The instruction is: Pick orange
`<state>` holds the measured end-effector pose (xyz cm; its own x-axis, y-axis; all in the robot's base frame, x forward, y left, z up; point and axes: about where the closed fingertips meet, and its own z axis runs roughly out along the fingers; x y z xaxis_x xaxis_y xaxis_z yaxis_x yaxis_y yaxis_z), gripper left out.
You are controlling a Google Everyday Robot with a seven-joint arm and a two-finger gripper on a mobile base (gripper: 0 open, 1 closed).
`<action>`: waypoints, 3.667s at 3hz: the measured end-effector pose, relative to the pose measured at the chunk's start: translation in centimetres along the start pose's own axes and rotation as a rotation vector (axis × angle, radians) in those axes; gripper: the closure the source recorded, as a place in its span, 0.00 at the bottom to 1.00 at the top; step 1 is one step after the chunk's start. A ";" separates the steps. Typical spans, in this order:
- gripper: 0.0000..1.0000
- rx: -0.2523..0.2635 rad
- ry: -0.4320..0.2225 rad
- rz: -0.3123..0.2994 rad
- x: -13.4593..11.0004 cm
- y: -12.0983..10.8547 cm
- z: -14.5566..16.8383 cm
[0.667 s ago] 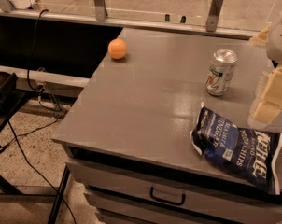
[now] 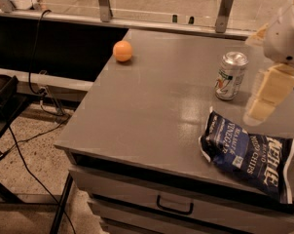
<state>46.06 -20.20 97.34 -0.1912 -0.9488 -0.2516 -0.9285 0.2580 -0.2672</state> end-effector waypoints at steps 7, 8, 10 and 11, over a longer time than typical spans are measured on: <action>0.00 0.178 -0.494 0.400 -18.5 -14.9 12.1; 0.00 0.177 -0.494 0.397 -18.5 -14.8 12.1; 0.00 0.160 -0.615 0.336 -21.2 -16.7 13.4; 0.00 0.158 -0.649 0.275 -23.5 -18.1 14.6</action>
Offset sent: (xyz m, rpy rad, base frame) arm 0.1234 0.0547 -0.0159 0.1465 -0.0661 -0.0635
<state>72.01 0.14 94.46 -0.1379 -0.5586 -0.8179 -0.8076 0.5415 -0.2336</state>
